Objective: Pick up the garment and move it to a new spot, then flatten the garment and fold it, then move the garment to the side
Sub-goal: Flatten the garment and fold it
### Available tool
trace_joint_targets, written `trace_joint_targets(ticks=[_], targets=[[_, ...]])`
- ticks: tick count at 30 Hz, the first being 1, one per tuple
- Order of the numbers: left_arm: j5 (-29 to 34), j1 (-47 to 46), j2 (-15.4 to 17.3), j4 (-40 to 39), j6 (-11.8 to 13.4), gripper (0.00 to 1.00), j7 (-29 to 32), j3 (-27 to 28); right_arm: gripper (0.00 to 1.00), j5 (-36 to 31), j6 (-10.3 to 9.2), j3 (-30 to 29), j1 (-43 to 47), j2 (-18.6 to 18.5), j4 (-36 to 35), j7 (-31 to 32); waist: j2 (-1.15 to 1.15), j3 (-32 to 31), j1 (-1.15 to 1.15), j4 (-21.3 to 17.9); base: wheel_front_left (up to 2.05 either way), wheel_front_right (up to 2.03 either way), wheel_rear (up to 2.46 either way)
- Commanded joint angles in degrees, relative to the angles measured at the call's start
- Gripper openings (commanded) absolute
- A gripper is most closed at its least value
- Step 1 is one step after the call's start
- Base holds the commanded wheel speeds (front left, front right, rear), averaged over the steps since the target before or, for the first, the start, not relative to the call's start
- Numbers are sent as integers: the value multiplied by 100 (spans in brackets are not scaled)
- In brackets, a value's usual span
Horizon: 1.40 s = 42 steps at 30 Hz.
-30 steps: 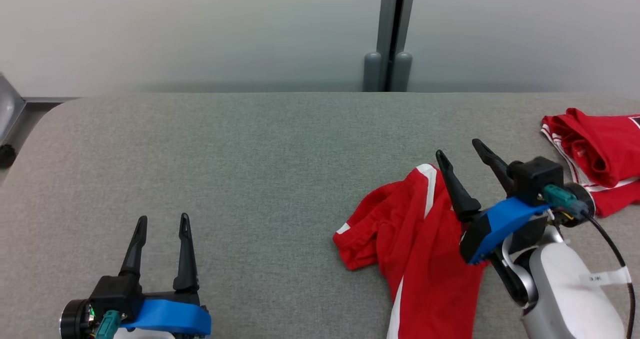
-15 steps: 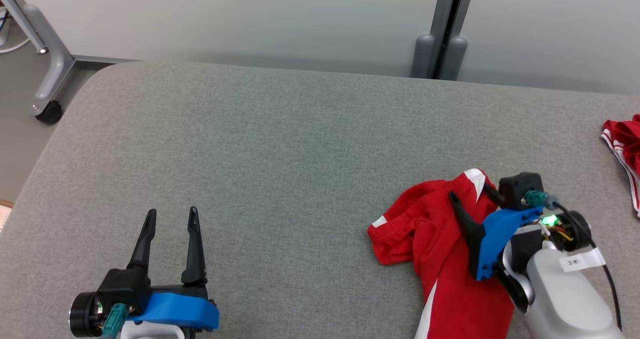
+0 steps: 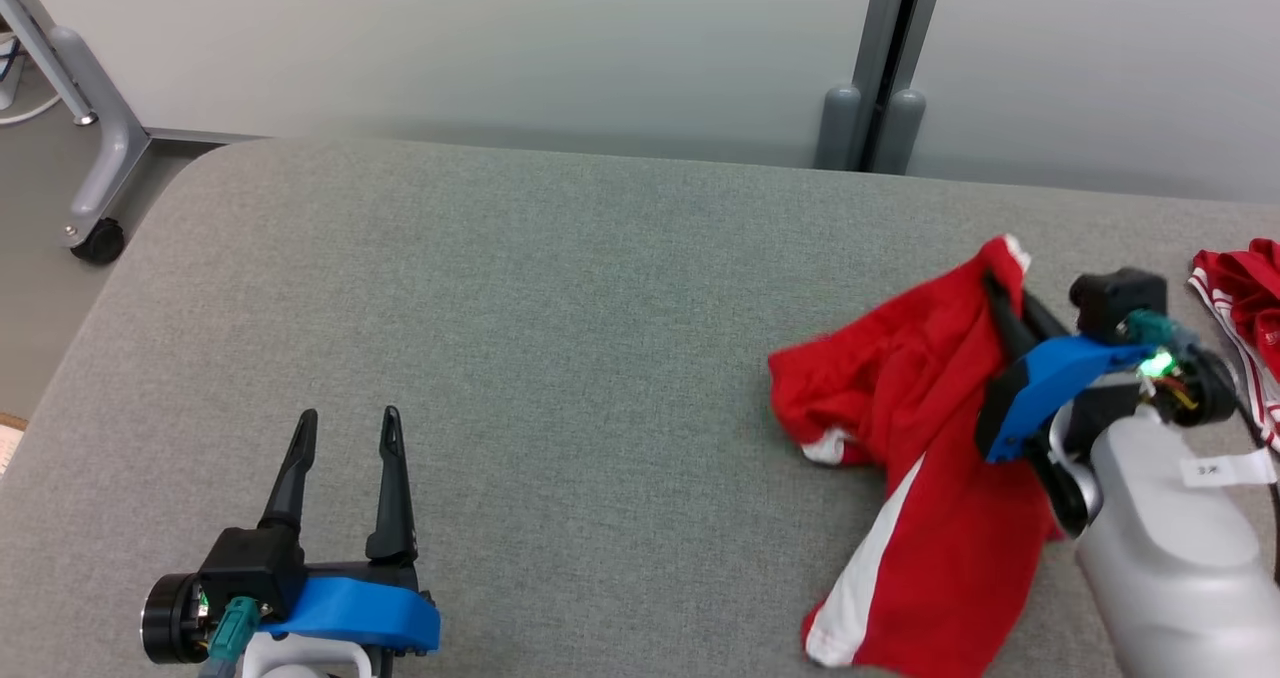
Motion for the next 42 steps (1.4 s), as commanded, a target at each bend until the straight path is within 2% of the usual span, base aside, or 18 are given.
trace_joint_targets(ticks=[1,5,11,18,22,27,29,30,31,37,42], targets=[[15,-29,4,15,-12,100,-25,21,0,-80,1,-50,-216,-34,29,-111,0,-17,0,1,0,0,0],[23,46,-8,3,-25,100,-25,47,0,-219,1,29,-516,28,56,-250,0,-70,0,18,0,0,0],[11,106,-28,-20,-26,100,-25,58,0,-213,1,661,-299,385,-2,-340,0,-98,0,41,0,0,0],[-4,31,-56,-37,-47,100,-25,26,0,179,1,2017,323,670,-152,-390,0,-2,0,110,0,0,0],[0,16,-75,-26,-33,100,-25,0,0,845,1,3051,728,670,-562,-337,0,24,0,152,0,0,0],[-12,42,-88,4,-13,100,-25,12,1,1376,1,3995,1045,671,-943,-282,0,11,0,113,0,0,0],[-22,65,-94,7,-6,100,-25,19,25,1472,1,4279,1104,665,-1047,-268,0,-16,0,67,0,0,0],[-18,72,-98,13,-10,100,-25,15,74,1539,1,4421,1145,669,-1104,-265,0,-36,0,47,0,0,0],[-17,80,-96,14,-4,100,-25,20,100,1620,1,4491,1171,668,-1138,-274,0,-47,0,21,0,0,0],[-2,122,-104,-11,-1,100,-25,77,100,1600,1,4503,1006,668,-1288,-457,0,-93,0,-196,0,0,0],[27,210,-98,-37,9,100,-25,152,100,1387,1,3885,988,665,-1424,-597,0,-190,0,-377,0,0,0]])
